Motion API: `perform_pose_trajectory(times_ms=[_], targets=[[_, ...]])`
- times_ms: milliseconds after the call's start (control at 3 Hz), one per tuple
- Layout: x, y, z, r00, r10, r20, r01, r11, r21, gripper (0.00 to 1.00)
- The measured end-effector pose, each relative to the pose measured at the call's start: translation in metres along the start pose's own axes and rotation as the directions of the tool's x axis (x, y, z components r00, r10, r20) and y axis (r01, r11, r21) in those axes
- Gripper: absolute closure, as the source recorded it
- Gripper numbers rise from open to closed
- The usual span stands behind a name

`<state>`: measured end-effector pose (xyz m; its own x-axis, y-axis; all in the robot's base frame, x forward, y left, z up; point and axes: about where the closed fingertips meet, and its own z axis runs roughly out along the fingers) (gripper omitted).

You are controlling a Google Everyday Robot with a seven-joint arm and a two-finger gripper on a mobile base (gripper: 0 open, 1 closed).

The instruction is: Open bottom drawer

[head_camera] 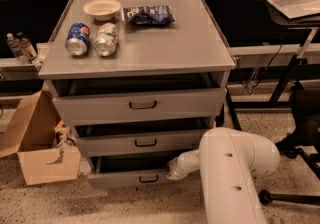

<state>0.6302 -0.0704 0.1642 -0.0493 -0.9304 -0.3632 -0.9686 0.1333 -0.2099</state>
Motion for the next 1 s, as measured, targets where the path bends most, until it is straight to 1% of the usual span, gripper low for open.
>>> perform_pose_trajectory(times_ms=[333,667,1000], targets=[[-0.0024,0.0276,-0.0052,1.0,0.011,0.024,-0.009,0.9981,-0.061,0.97],[0.0003,0.0276,-0.0074,1.0,0.011,0.024,-0.009,0.9981,-0.061,0.0],[0.0003,0.0277,-0.0073,1.0,0.01,0.024,-0.009,0.998,-0.062,0.0]])
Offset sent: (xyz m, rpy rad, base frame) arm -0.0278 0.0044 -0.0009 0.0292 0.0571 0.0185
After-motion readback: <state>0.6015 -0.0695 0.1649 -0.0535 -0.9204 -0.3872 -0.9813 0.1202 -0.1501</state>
